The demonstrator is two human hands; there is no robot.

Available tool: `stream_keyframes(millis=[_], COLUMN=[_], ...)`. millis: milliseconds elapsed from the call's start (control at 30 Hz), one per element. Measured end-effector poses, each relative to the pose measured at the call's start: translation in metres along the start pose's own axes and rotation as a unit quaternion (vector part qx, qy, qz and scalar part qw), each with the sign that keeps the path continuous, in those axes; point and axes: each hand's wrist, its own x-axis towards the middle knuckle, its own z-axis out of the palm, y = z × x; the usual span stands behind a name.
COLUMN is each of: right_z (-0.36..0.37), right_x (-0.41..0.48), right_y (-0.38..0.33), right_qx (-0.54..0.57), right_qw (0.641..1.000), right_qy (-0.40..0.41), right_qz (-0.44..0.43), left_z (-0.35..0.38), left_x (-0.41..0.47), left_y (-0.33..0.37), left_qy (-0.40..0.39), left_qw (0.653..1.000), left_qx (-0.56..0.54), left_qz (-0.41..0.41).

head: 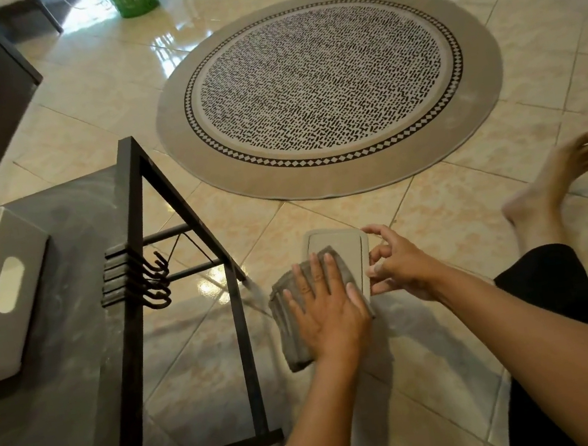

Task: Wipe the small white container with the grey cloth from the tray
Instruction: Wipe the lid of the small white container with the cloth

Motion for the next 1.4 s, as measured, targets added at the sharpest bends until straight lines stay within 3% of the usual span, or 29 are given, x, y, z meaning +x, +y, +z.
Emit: stream_keyframes(millis=[100, 233, 433, 600, 833, 1033, 1233, 1400], right_z=[-0.002, -0.014, -0.012, -0.021, -0.022, -0.018, -0.020, -0.016], right_x=[-0.011, 0.020, 0.041, 0.021, 0.005, -0.004, -0.010, -0.010], right_y=[-0.001, -0.035, -0.068, -0.051, -0.023, -0.004, 0.003, -0.001], right_qx=[-0.040, -0.261, -0.414, -0.358, -0.255, -0.194, -0.172, -0.171], right_qw=[0.999, 0.961, 0.902, 0.918, 0.962, 0.979, 0.981, 0.981], right_qy=[-0.003, 0.035, -0.100, -0.170, -0.087, -0.030, -0.070, -0.066], right_qz=[-0.016, -0.089, -0.066, 0.001, -0.047, -0.062, -0.053, -0.057], left_z=[0.002, 0.004, -0.005, -0.007, -0.005, -0.019, -0.019, -0.008], left_x=[0.006, 0.006, 0.012, 0.014, -0.006, 0.003, 0.012, 0.011], left_y=[-0.011, -0.027, -0.046, -0.046, -0.007, -0.038, -0.046, -0.036], left_qy=[0.021, 0.028, 0.002, 0.005, 0.002, -0.004, 0.027, 0.006], left_qw=[0.999, 0.995, 0.981, 0.986, 0.992, 0.990, 0.987, 0.985], left_qx=[-0.004, 0.013, 0.052, 0.052, 0.034, 0.057, 0.074, 0.070], left_qz=[0.028, 0.100, 0.188, 0.155, 0.125, 0.130, 0.144, 0.158])
